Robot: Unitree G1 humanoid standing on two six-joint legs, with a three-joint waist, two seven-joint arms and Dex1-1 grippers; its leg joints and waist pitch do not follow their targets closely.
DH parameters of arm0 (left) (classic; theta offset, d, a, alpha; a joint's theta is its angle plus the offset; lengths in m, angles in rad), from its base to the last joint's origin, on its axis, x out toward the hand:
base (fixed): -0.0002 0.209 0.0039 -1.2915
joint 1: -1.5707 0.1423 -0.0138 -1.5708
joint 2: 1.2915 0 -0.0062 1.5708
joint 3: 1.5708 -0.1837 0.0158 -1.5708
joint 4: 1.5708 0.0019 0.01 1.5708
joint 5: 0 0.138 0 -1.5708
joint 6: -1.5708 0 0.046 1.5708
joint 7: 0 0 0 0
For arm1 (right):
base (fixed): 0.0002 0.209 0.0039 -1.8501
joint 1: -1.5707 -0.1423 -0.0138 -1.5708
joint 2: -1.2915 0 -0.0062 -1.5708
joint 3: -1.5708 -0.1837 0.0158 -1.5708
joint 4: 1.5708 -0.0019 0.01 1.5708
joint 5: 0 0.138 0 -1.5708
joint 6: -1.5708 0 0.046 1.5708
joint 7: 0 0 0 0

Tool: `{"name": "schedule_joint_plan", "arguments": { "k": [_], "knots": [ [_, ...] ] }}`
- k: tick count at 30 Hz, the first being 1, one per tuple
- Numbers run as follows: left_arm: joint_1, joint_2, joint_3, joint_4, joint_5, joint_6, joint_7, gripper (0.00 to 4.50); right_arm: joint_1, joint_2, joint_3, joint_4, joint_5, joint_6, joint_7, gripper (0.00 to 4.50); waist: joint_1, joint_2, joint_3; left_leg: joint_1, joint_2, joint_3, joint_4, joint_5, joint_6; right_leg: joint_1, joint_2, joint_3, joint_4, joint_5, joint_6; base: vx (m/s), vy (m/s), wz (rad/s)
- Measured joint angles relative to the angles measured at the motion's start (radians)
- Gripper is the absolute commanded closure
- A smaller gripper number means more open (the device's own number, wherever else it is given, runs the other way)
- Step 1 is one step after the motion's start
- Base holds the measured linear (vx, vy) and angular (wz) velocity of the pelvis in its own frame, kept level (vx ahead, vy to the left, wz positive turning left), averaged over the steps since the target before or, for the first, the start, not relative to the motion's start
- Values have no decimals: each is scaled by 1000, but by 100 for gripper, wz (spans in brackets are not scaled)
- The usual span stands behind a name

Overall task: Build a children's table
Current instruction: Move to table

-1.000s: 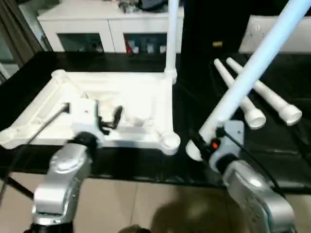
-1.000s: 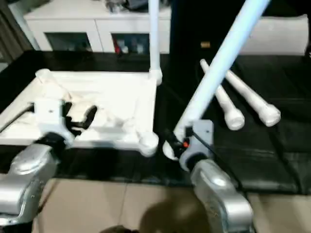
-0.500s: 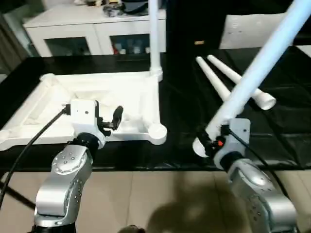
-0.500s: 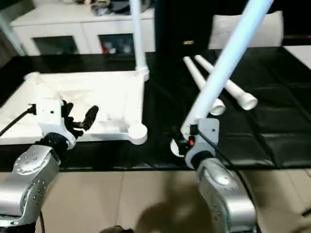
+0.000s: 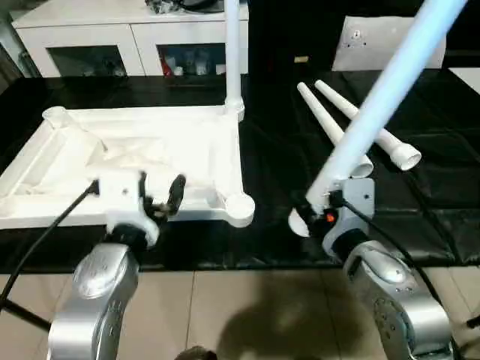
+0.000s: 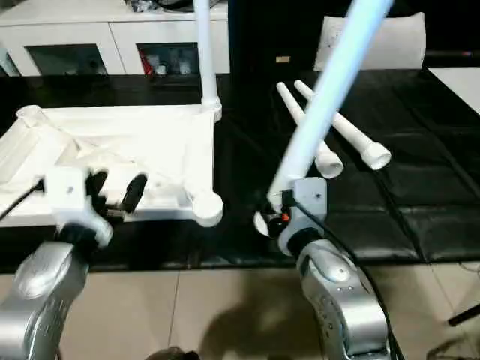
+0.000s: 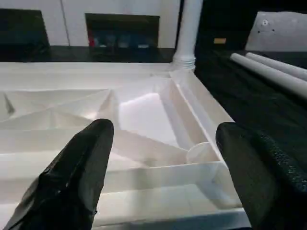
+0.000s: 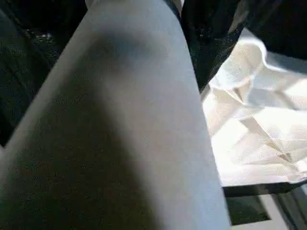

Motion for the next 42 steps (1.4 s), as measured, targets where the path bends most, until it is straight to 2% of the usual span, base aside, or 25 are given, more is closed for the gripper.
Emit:
{"name": "schedule_joint_plan", "arguments": {
  "k": [3, 4, 5, 7, 8, 9, 10, 11, 12, 13, 14, 15, 16, 17, 18, 19, 20, 21, 22, 23, 26, 30, 34, 36, 42],
  "knots": [
    [7, 8, 1, -14, 2, -3, -6, 67, -8, -2, 17, 1, 0, -14, 14, 257, -6, -6, -2, 28, -3, 3, -11, -15, 5, 32, 0, 1, -31, -4, 1, 111, 34, -2],
    [8, 11, 1, -16, 2, -4, -6, 67, -11, -5, 22, 2, 0, -18, 20, 257, -11, -7, -4, 32, -4, 3, -13, -19, 5, 35, -1, 2, -31, -8, -3, 153, 24, -3],
    [10, 18, 1, -16, 5, -6, -7, 67, -20, -13, 36, 2, -1, -21, 33, 257, -25, -12, -7, 42, -9, 3, -13, -31, 7, 40, -3, 5, -27, -13, -12, 153, 24, -3],
    [12, 24, 2, -16, 8, -10, -7, 67, -21, -16, 47, 4, -1, -21, 43, 257, -45, -20, -12, 49, -13, 3, -12, -39, 12, 42, -6, 8, -15, -29, -7, 168, -20, -2],
    [12, 24, 2, -16, 9, -12, -8, 67, -21, -17, 48, 8, -1, -21, 47, 257, -49, -23, -14, 57, -12, 15, -14, -45, 8, 36, -8, 19, -3, -38, 2, 173, -35, -1],
    [16, 23, 0, -16, 10, -13, -9, 67, -19, -17, 47, 13, -1, -23, 49, 257, -43, -33, -19, 57, -10, 26, -8, -60, 8, 35, -7, 32, 14, -53, 5, 143, -66, -24],
    [6, 18, -13, -15, 10, -13, -11, 67, -9, -18, 41, 15, -1, -25, 49, 257, -41, -24, -24, 38, -14, 19, 23, -77, 53, 49, 3, 33, 4, -57, 8, 123, -31, -21],
    [2, 11, -31, -27, 9, -17, -20, 67, -6, -37, 22, 29, -4, -25, 48, 257, -14, -25, -25, 12, -19, 0, 82, -88, 107, 58, 10, 42, -1, -62, 6, 123, -31, -21],
    [5, 10, -36, -35, 9, -19, -23, 67, -6, -38, 10, 34, -9, -26, 47, 257, 1, -14, -32, -19, -18, -9, 109, -86, 103, 68, 18, 39, -16, -62, 7, 147, 9, -5],
    [7, 11, -35, -38, 10, -21, -24, 67, -8, -37, 8, 34, -9, -28, 47, 257, 17, -2, -37, -42, -16, -13, 83, -82, 98, 79, 29, 32, -27, -64, 11, 95, 26, -9],
    [10, 18, -31, -42, 10, -22, -25, 67, -12, -30, 12, 36, -9, -36, 49, 257, 25, 29, -43, -32, -4, -33, 49, -40, 44, 90, 46, 16, -20, -82, 18, 95, 26, -9],
    [34, 20, -13, -51, 8, -25, -23, 67, -25, -19, 32, 44, -8, -37, 57, 257, 19, 22, -41, -24, -11, -30, 59, -57, 38, 69, 31, 2, 46, -98, 43, 118, 35, -18],
    [41, 21, 8, -45, 9, -24, -19, 67, -27, -12, 60, 37, -6, -43, 68, 257, 5, 9, -44, -19, -18, -31, 64, -63, 45, 24, 22, 5, 137, -100, 45, 183, 16, -1],
    [43, 20, 10, -42, 8, -23, -18, 67, -25, -15, 69, 34, 0, -48, 77, 257, 2, 8, -44, -9, -20, -30, 63, -67, 44, -34, 22, 5, 178, -95, 47, 183, 16, -1],
    [44, 15, 9, -49, 6, -23, -18, 67, -24, -20, 67, 33, 2, -56, 84, 257, 4, 5, -44, -3, -24, -27, 63, -67, 40, -74, 15, 7, 171, -73, 56, 131, 38, 21],
    [45, 14, 5, -56, 4, -23, -18, 67, -23, -25, 62, 33, 3, -63, 89, 257, 13, -4, -45, 0, -33, -21, 63, -68, 37, -96, 6, 17, 133, -37, 64, 76, 38, 12],
    [45, 16, 1, -60, 2, -23, -19, 67, -23, -27, 57, 32, 5, -68, 97, 257, 21, -25, -43, 5, -50, -8, 62, -69, 36, -113, -7, 33, 64, 21, 57, 76, 38, 12],
    [50, 10, -2, -58, 0, -24, -20, 67, -18, -36, 54, 35, 5, -71, 108, 257, 33, -47, -41, 7, -65, 5, 65, -75, 30, -125, -23, 56, 44, 79, 20, 61, -29, 14],
    [60, 9, -5, -58, 0, -24, -21, 67, -15, -46, 52, 38, 5, -71, 112, 257, 43, -45, -39, 6, -64, 4, 57, -73, 27, -124, -23, 60, 39, 83, 14, 34, -57, 3],
    [64, 11, -3, -57, 0, -23, -21, 67, -12, -47, 45, 41, 5, -71, 113, 257, 56, -42, -35, 7, -59, 2, 49, -69, 19, -120, -21, 52, 31, 87, 8, 34, -57, 3],
    [63, 14, 2, -57, 2, -23, -21, 67, -11, -36, 42, 41, 15, -71, 121, 257, 58, -39, -26, 13, -45, 3, 41, -67, 11, -104, -12, 43, 8, 95, -15, -42, -27, 4],
    [61, 55, -4, -52, 21, -24, -44, 67, 2, -19, 44, 40, 49, -73, 134, 257, 37, -35, -14, 27, -34, 9, 43, -63, 5, -90, -7, 39, 1, 95, -15, -66, -12, 6],
    [48, 96, -34, -48, 18, -24, -109, 67, 4, -16, 21, 41, 65, -92, 140, 257, 23, -37, -11, 26, -33, 7, 42, -63, 4, -91, -7, 38, 1, 94, -13, -46, -8, 1],
    [29, 185, -59, -37, -5, -24, -211, 67, 2, -4, 1, 41, 78, -108, 143, 257, 13, -38, -10, 25, -33, 5, 40, -63, 4, -92, -7, 35, 1, 93, -13, 0, 0, 0],
    [14, 343, -67, -14, -52, -54, -437, 67, 1, -28, -8, 46, 77, -121, 154, 257, -11, -28, -8, 17, -32, 3, 39, -62, 3, -92, -7, 31, -2, 94, -14, 0, 0, 0]
  ]
}}
